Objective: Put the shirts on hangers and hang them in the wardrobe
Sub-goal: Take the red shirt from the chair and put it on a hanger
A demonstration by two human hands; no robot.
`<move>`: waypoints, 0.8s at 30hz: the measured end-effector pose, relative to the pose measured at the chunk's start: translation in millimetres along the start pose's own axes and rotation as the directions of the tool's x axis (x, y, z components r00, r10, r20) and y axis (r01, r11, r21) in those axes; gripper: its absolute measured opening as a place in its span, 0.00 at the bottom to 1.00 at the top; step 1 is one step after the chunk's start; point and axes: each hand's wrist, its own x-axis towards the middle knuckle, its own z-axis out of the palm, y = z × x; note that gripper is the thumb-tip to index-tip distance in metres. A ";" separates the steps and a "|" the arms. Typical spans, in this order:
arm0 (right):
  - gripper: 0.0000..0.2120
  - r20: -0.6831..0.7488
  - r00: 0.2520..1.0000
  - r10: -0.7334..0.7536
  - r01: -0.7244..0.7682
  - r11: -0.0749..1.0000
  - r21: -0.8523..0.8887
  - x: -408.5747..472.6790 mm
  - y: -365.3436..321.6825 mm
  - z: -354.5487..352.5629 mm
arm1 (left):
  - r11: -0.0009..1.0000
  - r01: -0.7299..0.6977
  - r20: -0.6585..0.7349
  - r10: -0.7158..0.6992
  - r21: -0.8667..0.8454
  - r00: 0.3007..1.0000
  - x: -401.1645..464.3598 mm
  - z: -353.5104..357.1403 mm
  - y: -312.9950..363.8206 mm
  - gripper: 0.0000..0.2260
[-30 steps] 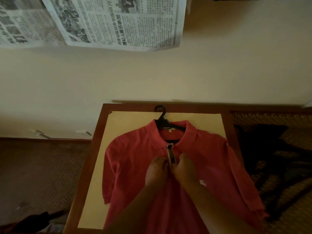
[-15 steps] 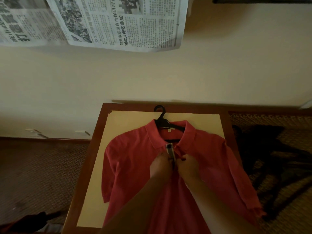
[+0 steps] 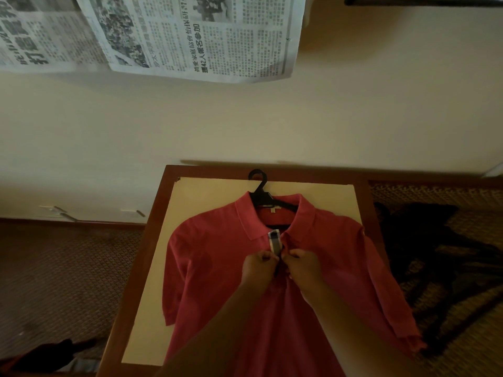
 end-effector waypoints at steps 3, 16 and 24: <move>0.09 0.063 0.998 0.009 -0.013 0.997 0.078 -3.4 -1.2 -4.9 | 1.000 0.015 -0.008 -0.015 -0.015 1.000 -0.2 0.5 -0.8 0.10; 0.07 0.164 0.986 0.022 -0.024 1.000 0.010 -2.1 -7.2 -11.6 | 0.998 0.009 0.018 -0.008 -0.060 1.000 -4.8 -3.9 -2.6 0.09; 0.07 0.179 0.984 0.022 -0.017 0.999 -0.030 -3.1 -6.7 -12.2 | 0.974 -0.123 -0.024 0.130 0.192 0.991 -4.6 -1.4 -9.3 0.04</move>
